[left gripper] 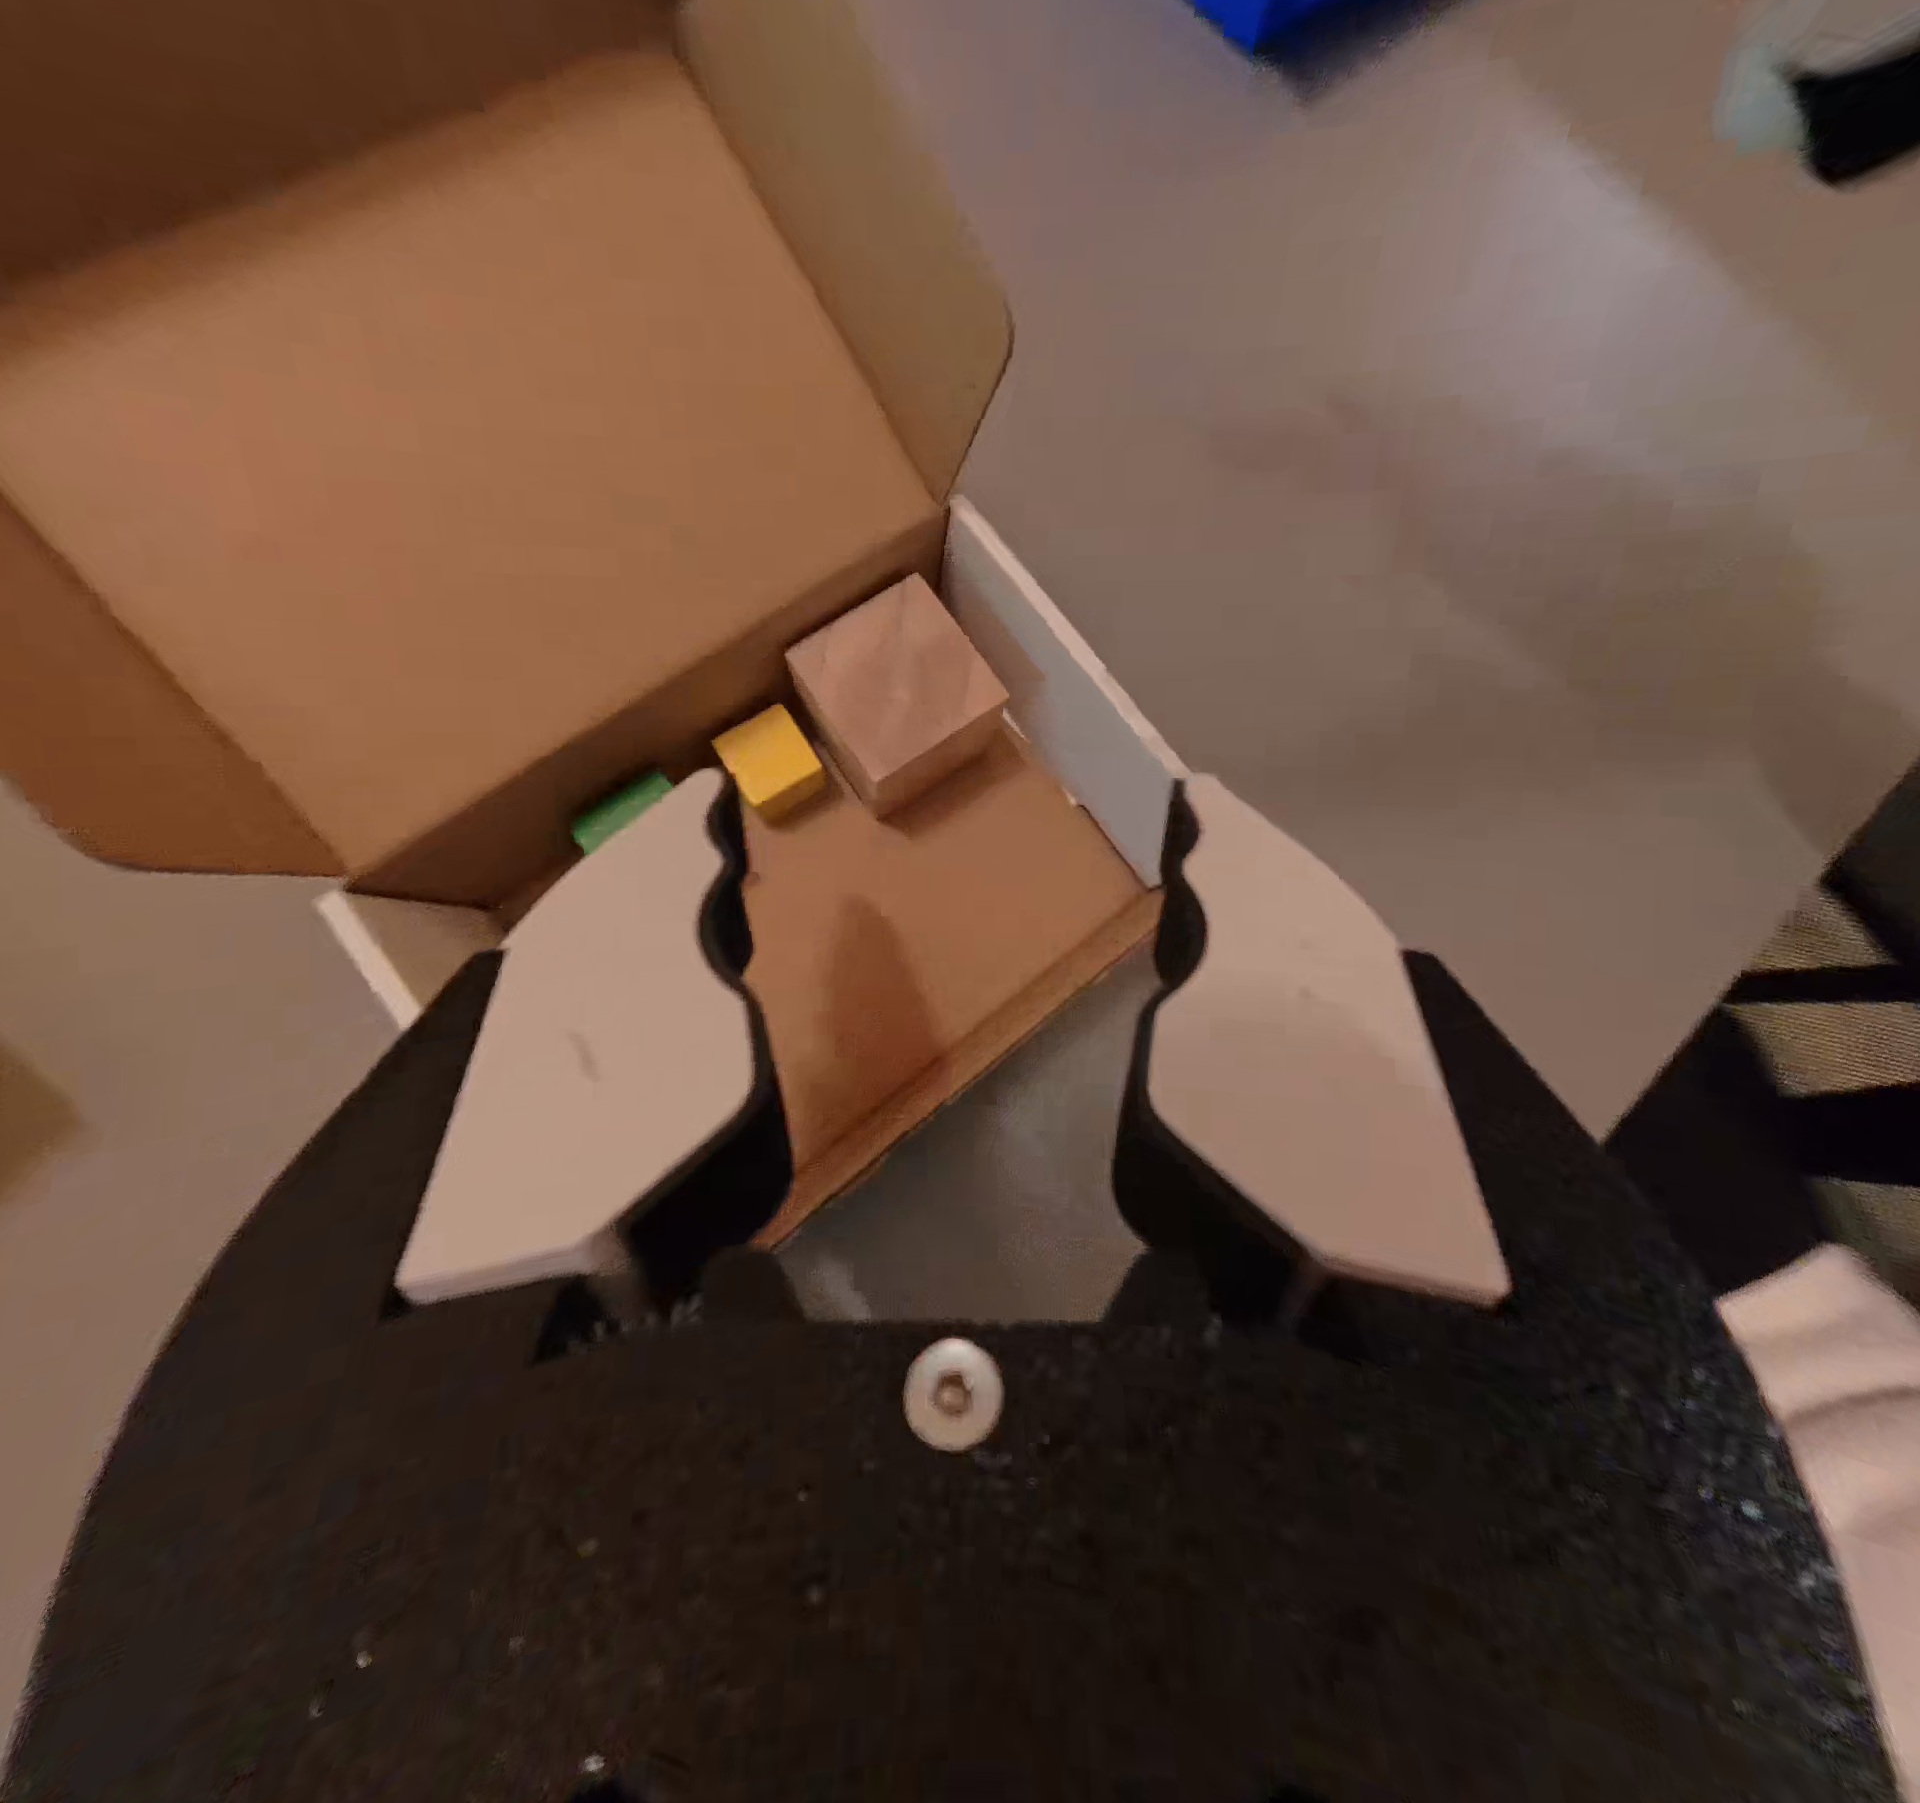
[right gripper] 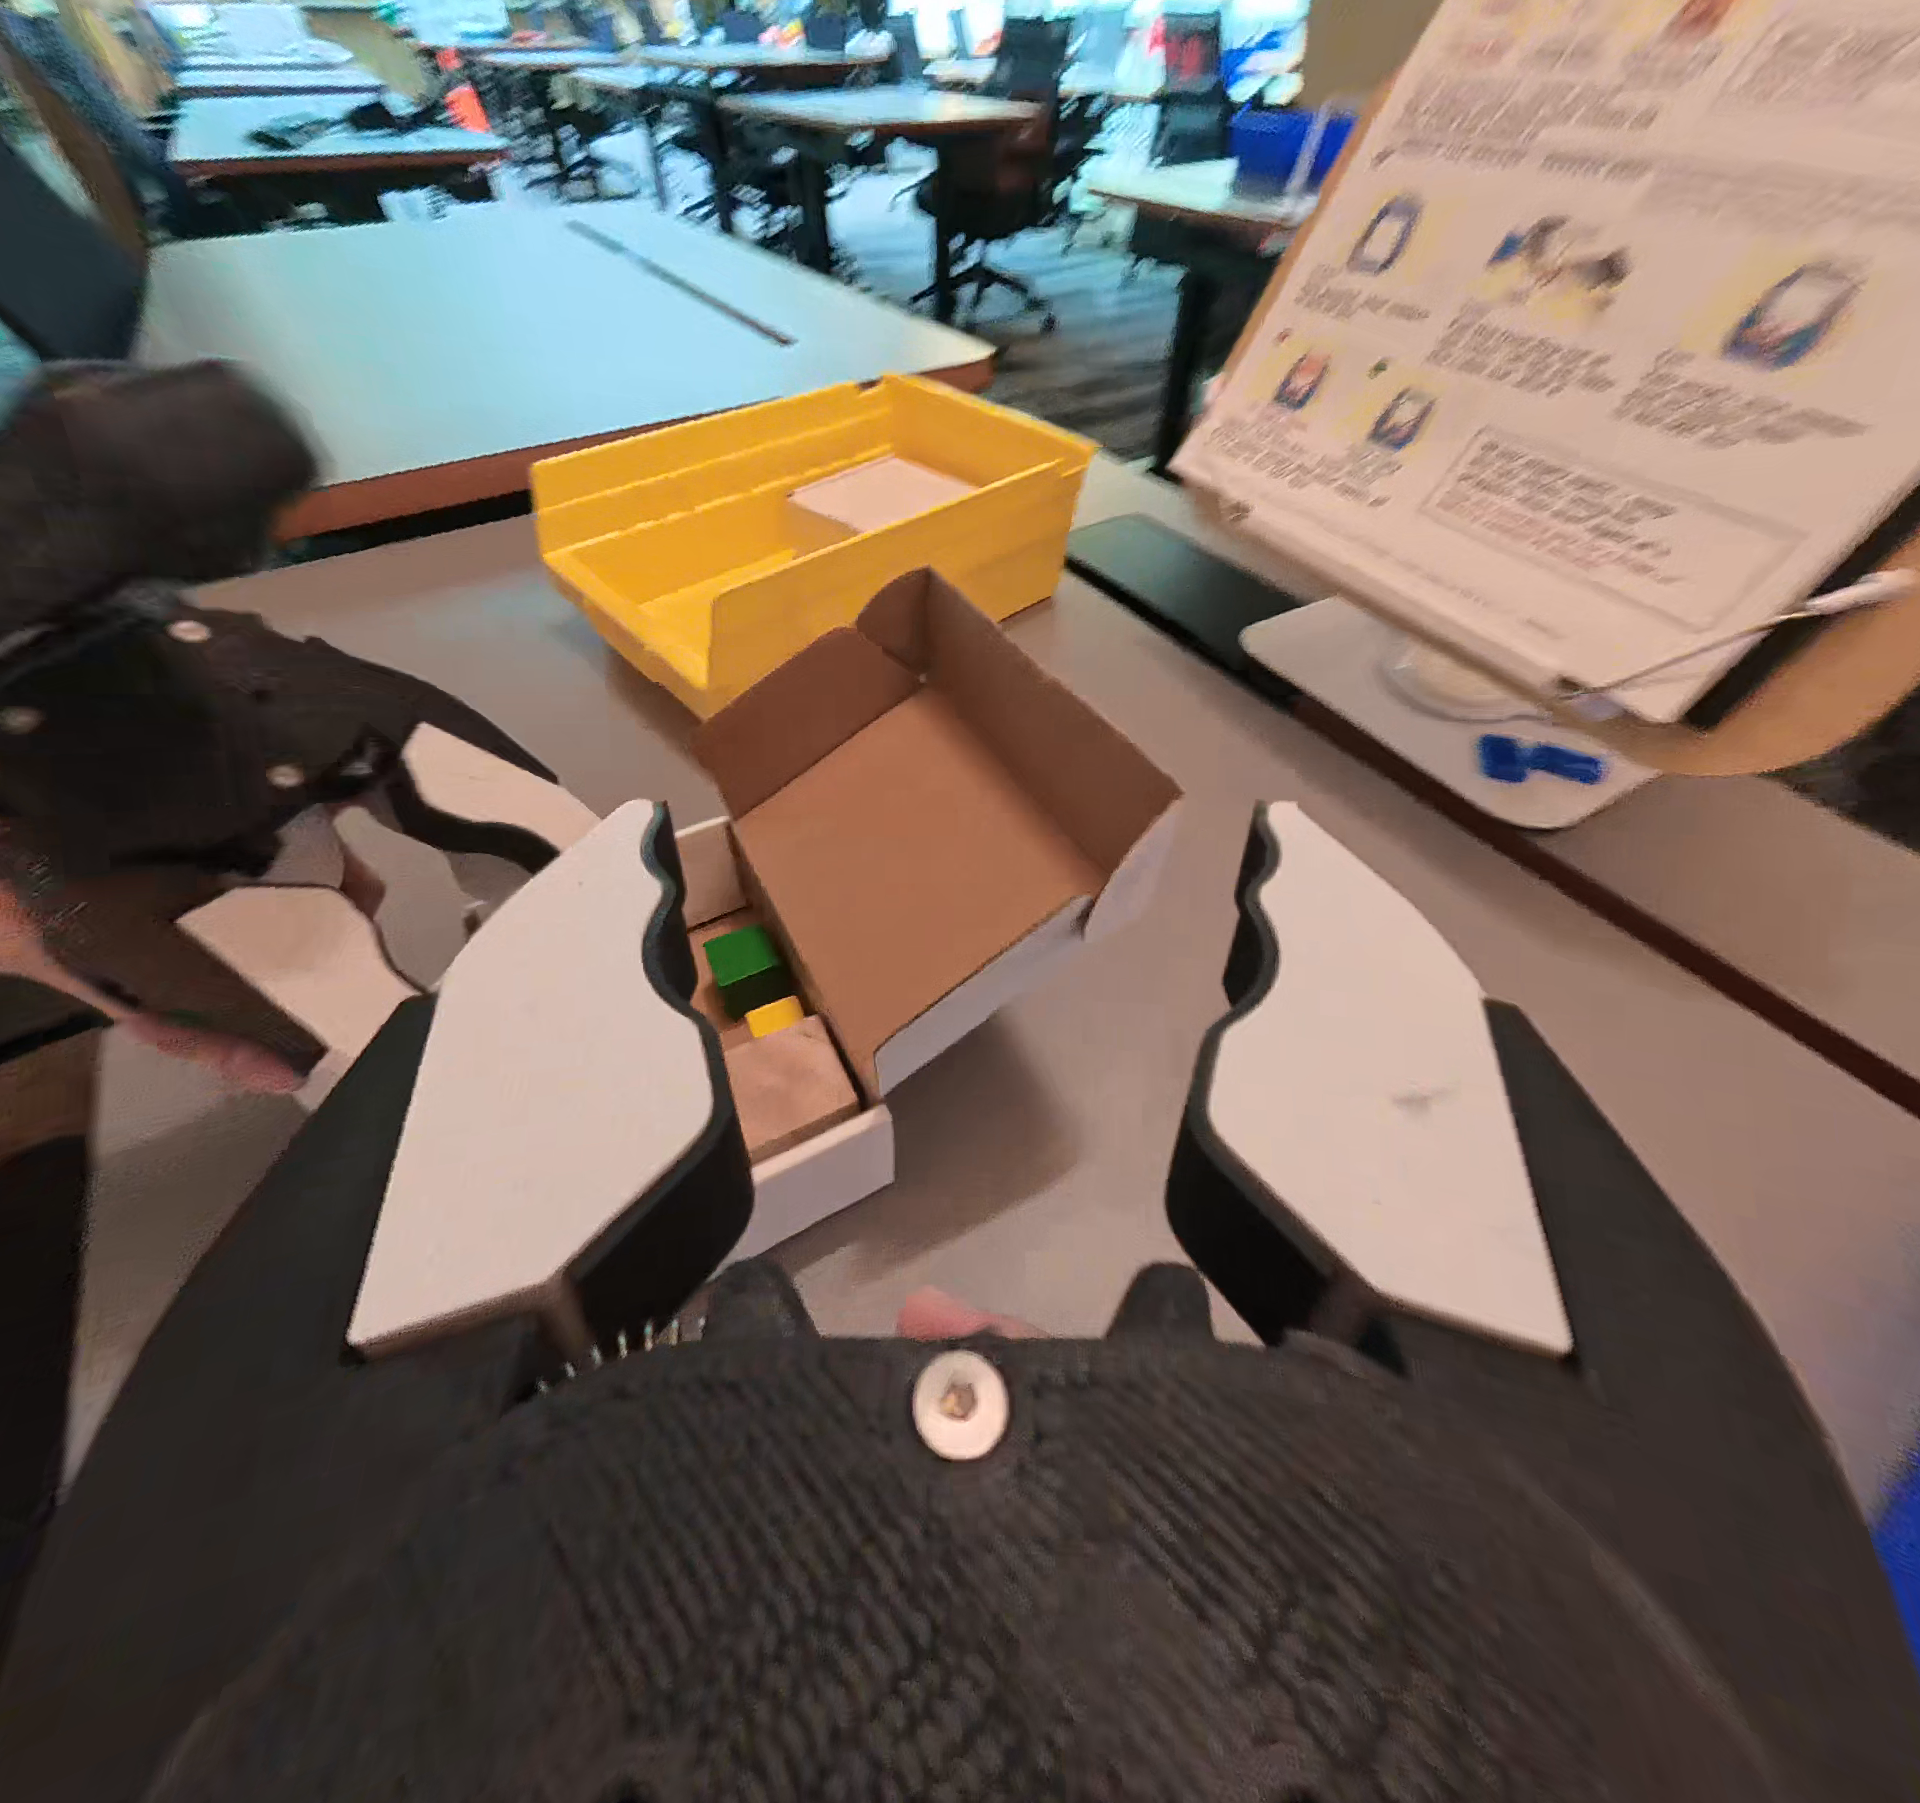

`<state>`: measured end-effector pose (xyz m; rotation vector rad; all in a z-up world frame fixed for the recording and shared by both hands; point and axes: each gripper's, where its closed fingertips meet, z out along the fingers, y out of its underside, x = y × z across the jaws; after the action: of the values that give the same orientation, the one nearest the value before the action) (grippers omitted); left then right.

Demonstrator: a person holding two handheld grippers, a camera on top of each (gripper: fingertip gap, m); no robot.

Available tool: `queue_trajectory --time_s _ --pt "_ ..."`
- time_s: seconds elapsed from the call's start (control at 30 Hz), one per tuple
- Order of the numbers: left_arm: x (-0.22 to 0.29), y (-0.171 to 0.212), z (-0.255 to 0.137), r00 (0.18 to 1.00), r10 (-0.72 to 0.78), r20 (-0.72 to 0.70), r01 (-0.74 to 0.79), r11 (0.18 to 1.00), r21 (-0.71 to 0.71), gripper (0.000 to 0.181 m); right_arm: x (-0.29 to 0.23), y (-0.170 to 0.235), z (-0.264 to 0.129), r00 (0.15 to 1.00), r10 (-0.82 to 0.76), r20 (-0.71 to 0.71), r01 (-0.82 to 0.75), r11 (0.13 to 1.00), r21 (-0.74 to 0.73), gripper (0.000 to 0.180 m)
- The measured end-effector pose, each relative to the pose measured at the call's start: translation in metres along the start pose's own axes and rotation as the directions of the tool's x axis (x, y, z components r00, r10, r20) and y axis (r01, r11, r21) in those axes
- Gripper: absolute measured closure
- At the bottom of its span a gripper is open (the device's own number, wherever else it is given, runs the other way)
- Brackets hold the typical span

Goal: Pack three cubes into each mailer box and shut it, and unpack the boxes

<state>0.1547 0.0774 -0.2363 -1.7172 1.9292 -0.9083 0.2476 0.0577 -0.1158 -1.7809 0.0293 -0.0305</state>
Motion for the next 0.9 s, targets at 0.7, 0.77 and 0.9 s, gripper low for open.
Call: queue_trajectory --time_s 0.7,0.77,0.9 --pt "-0.022 0.005 0.063 0.931 -0.292 0.220 0.338 0.917 -0.213 0.125 0.020 0.002 -0.060 0.960 -0.031 -0.277 0.050 0.997 0.064 0.067" --pt "-0.021 0.002 0.066 0.937 -0.270 0.220 0.315 0.927 -0.204 0.127 0.016 0.003 -0.057 0.962 -0.043 -0.269 0.061 0.996 0.058 0.067" --pt "-0.021 0.003 0.065 0.946 -0.246 0.212 0.289 0.935 -0.204 0.128 0.010 0.006 -0.052 0.966 -0.066 -0.248 0.075 0.997 0.028 0.067"
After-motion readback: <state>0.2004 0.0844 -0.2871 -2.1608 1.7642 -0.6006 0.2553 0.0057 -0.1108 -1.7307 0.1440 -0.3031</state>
